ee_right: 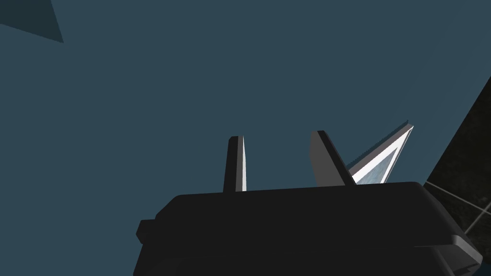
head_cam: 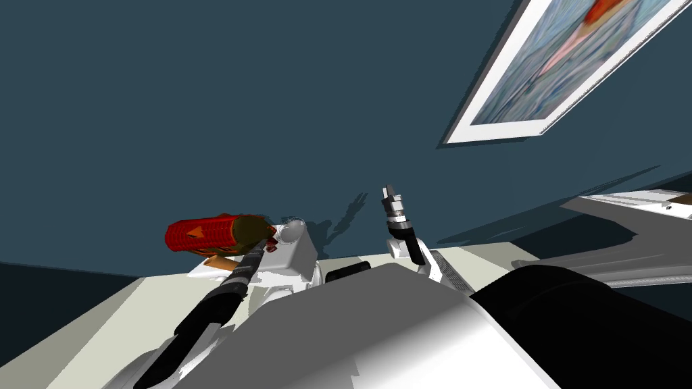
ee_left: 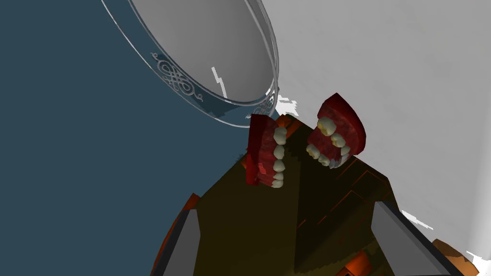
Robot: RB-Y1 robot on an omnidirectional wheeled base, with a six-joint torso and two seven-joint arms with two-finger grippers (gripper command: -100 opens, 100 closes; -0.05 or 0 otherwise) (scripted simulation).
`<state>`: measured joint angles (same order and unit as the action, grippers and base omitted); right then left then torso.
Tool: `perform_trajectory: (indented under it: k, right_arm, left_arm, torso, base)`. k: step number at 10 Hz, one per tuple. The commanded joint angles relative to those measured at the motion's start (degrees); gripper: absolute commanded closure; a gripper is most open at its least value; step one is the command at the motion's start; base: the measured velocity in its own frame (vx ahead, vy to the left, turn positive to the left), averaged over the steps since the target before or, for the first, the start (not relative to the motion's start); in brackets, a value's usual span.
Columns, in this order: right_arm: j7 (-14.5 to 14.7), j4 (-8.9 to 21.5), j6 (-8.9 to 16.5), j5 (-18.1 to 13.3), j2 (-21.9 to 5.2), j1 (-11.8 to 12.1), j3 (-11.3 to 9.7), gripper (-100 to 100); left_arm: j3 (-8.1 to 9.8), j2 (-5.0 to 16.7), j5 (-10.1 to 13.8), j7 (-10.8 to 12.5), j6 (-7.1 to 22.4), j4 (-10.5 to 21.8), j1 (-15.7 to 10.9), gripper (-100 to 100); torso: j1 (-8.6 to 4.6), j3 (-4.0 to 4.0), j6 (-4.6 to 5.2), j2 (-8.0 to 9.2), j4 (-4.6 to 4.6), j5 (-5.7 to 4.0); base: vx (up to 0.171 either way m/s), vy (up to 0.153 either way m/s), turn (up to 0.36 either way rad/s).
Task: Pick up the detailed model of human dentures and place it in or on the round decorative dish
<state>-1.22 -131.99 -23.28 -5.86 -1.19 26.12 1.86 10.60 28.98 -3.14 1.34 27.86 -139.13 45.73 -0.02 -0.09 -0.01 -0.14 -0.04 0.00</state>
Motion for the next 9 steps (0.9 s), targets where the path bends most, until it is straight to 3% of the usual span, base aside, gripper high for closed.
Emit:
perform_trajectory:
  k: [1,4,9]
  right_arm:
    - [0.00,0.00,0.00,0.00,0.00,0.00,0.00,0]
    - [0.00,0.00,0.00,0.00,0.00,0.00,0.00,0]
    - [0.00,0.00,0.00,0.00,0.00,0.00,0.00,0]
  left_arm:
    - [0.51,1.06,0.00,0.12,2.45,-0.81,0.66,-100]
    - [1.40,3.50,0.18,0.37,7.08,-3.08,2.17,-100]
    - [1.07,5.61,0.67,0.46,12.35,-7.58,4.67,-100]
  torso:
    - [0.00,0.00,0.00,0.00,0.00,0.00]
    - [0.00,0.00,0.00,0.00,0.00,0.00]
    - [-0.01,0.04,0.00,0.06,0.02,0.00]
  base:
    - [0.030,-0.008,-0.015]
    - [0.042,-0.005,-0.025]
    - [0.025,-0.002,-0.013]
